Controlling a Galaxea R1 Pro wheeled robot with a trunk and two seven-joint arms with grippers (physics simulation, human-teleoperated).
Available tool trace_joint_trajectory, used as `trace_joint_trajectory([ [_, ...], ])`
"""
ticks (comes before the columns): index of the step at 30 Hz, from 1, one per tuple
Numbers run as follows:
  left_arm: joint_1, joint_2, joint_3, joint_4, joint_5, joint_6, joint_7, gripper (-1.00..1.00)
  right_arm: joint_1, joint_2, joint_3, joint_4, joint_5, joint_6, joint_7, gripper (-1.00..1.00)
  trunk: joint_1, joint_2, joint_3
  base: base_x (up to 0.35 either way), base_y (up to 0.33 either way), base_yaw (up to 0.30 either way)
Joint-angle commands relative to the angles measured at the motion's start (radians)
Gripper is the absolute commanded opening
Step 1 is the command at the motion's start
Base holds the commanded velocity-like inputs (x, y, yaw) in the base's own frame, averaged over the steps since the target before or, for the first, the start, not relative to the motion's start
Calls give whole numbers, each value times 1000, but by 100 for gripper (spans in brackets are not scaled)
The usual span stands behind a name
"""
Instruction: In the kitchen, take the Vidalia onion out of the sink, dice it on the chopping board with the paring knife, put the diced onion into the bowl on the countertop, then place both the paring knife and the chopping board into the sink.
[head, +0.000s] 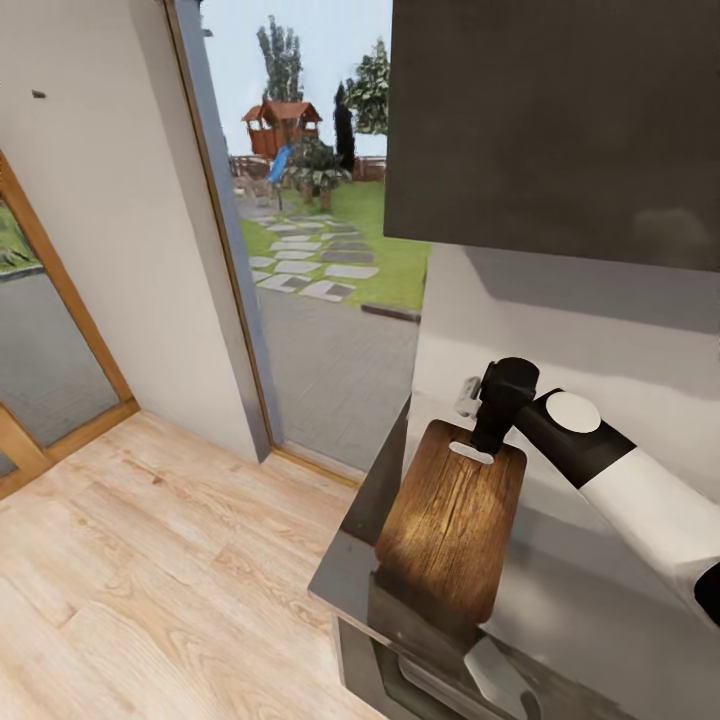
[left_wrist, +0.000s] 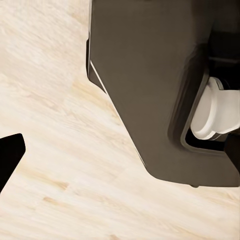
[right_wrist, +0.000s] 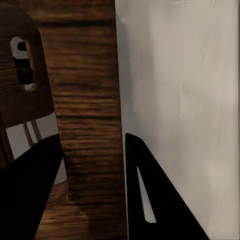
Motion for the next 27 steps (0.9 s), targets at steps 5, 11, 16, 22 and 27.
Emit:
trace_joint_trajectory([
  [5, 0, 0, 6, -1, 0, -1, -1, 100, -1, -6, 3, -1, 10, 7, 10, -100, 1, -2, 6, 0, 0, 0],
  [11, 0, 0, 6, -2, 0, -1, -1, 100, -1, -41, 3, 4, 9, 8, 10, -100, 1, -2, 7, 0, 0, 0],
  [16, 0, 0, 6, -2, 0, -1, -1, 100, 0, -64, 2, 12, 8, 10, 10, -100, 1, -2, 8, 0, 0, 0],
  [22, 0, 0, 6, -2, 1, -1, -1, 100, 2, -76, -41, 97, 7, 15, 10, -100, 1, -2, 8, 0, 0, 0],
  [27, 0, 0, 6, -2, 0, -1, -1, 100, 2, -77, -205, 127, 7, 19, 8, -100, 1, -2, 8, 0, 0, 0],
])
